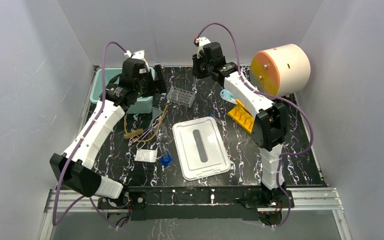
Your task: Organize the chemistry lab equipment
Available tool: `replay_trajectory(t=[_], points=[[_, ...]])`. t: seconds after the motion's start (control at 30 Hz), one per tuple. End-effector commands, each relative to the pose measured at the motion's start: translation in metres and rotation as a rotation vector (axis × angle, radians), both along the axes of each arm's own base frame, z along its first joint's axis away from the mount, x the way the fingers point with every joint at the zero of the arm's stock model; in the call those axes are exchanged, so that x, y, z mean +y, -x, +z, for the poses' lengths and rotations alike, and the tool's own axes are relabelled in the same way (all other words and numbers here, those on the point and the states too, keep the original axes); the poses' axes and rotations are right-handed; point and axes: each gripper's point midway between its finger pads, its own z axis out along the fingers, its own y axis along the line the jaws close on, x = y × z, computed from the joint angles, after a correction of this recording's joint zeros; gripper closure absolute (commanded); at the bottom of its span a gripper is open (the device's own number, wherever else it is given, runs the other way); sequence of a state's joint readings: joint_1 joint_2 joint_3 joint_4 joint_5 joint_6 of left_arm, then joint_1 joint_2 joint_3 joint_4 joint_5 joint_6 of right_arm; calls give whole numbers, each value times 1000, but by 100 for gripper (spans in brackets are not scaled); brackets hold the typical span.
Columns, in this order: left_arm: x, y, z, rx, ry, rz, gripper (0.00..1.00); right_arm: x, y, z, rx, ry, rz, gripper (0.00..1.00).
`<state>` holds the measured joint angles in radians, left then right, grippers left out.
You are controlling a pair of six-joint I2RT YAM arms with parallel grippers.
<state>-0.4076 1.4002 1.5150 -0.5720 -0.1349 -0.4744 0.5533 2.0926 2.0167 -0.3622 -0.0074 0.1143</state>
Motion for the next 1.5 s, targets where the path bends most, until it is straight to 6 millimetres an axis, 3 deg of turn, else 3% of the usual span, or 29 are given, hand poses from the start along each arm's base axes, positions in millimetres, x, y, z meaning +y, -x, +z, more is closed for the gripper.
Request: replay_trajectory(t=[0.0,0.27,0.57,0.77,1.1,1.47], points=[[13,7,13,-26,13,61,7,15,-24,26,-144,-7,-2,79],[7,23,-2,9,48,17,7,27,-39,-1,-151,11,4,79],[24,52,-22,32,26,44,7,37,-52,-24,-147,5,-15,80],[32,59,-30,45,6,65,7,44,-57,-33,-157,-6,-6,80],[34,61,-45,75,-11,74,6,52,-44,-53,-167,-11,19,80],[35,58,-56,96,-31,78,6,46,-34,-63,-194,-8,-5,81]])
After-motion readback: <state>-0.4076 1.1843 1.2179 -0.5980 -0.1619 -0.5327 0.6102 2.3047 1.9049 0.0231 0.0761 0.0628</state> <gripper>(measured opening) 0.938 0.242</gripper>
